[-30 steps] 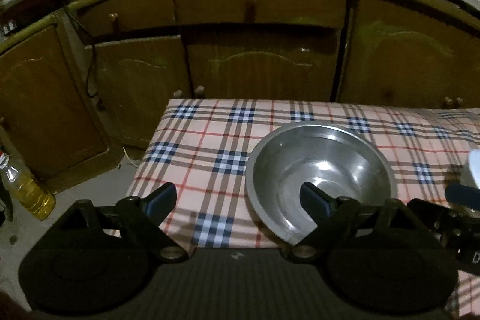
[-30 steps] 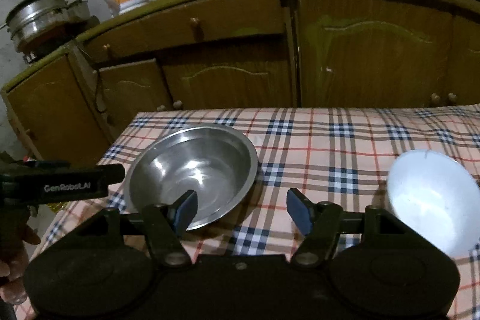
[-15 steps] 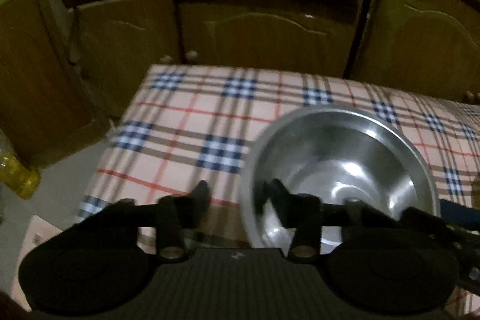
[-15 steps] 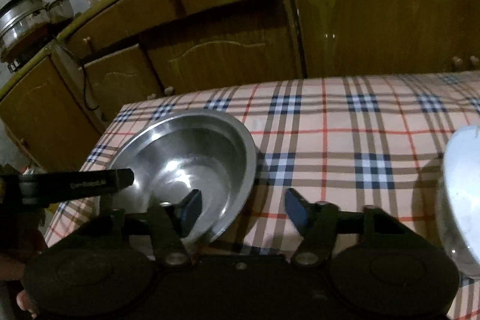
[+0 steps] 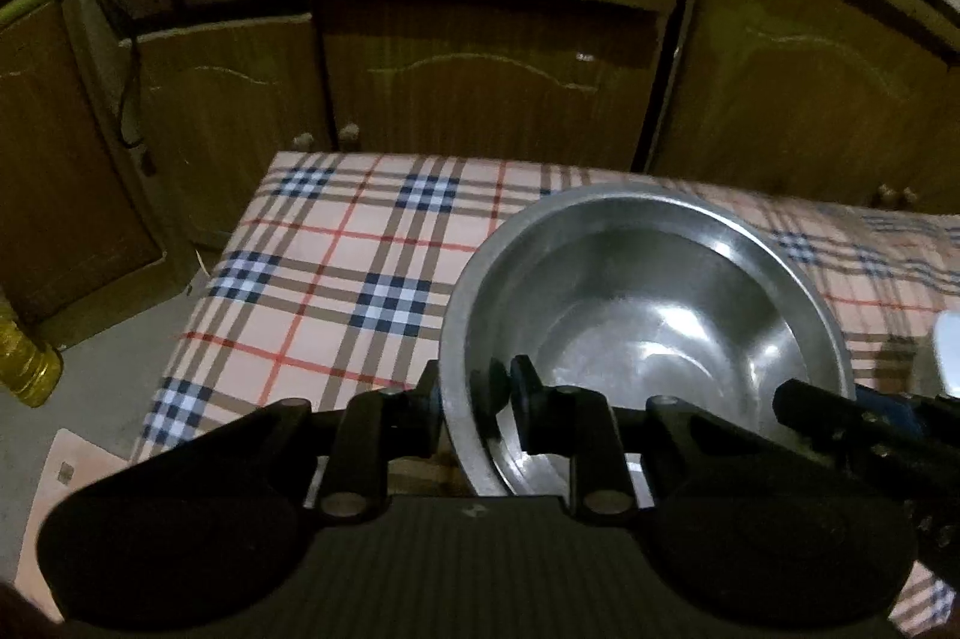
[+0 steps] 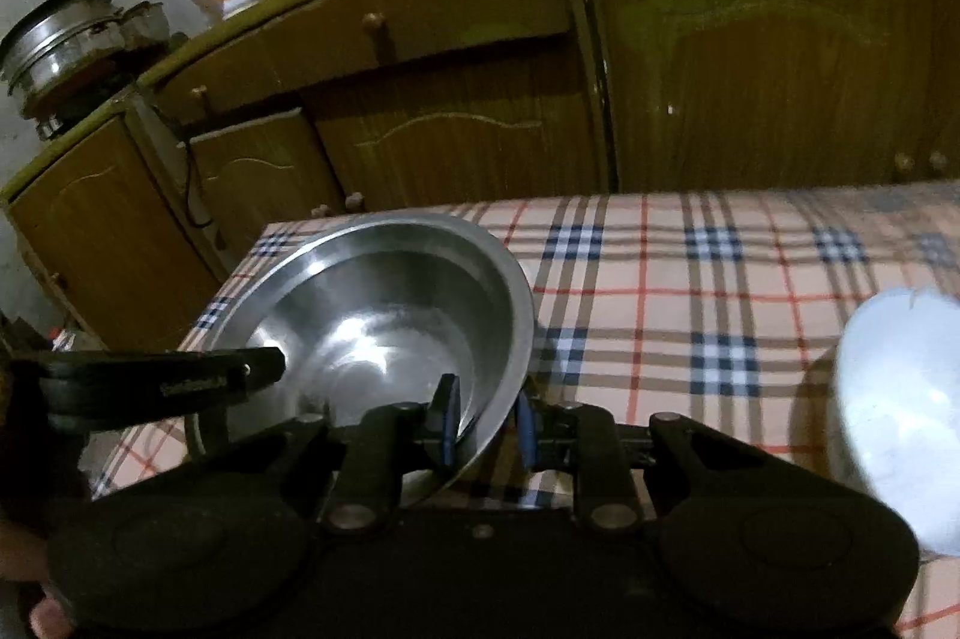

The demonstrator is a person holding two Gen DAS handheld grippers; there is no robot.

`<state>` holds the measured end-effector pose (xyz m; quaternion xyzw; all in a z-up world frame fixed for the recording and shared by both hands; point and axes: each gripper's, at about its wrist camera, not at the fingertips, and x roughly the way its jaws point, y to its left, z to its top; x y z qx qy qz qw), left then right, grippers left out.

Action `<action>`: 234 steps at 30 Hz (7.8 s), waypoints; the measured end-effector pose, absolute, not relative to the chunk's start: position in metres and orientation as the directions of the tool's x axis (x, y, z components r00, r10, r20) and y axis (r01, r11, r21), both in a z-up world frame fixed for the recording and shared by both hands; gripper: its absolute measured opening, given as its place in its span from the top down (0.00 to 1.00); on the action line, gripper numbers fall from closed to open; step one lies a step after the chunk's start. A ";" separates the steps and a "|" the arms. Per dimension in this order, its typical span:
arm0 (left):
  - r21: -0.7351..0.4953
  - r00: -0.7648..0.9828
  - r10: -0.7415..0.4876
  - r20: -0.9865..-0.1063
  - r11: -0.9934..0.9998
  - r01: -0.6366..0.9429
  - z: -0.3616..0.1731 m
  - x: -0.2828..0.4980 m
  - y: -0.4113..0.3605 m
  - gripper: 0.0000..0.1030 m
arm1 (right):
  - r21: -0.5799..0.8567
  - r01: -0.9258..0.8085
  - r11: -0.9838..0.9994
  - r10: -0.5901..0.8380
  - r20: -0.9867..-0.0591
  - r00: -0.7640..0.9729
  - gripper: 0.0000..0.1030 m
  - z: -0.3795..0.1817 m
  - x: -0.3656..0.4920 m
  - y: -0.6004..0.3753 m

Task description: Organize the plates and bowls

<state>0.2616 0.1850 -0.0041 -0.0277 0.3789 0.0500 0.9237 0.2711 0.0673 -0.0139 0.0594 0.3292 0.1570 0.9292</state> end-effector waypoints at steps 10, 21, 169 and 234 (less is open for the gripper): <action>0.030 0.750 0.099 -0.654 0.994 -0.106 0.040 0.210 0.159 0.76 | 0.176 -0.257 0.950 0.311 -0.547 0.777 0.75 0.028 0.219 0.049; 0.030 0.783 0.091 -0.616 0.995 -0.092 0.072 0.155 0.126 0.76 | 0.159 -0.231 0.960 0.280 -0.489 0.826 0.75 0.067 0.154 0.016; -0.032 0.622 -0.115 -0.775 0.989 0.142 -0.073 0.040 -0.056 0.66 | 0.181 0.075 0.981 0.050 -0.603 0.796 0.75 -0.057 -0.029 -0.182; -0.028 0.710 -0.161 -0.685 0.980 0.195 -0.002 0.072 -0.081 0.35 | 0.145 0.140 0.979 -0.060 -0.452 0.890 0.30 0.005 -0.022 -0.230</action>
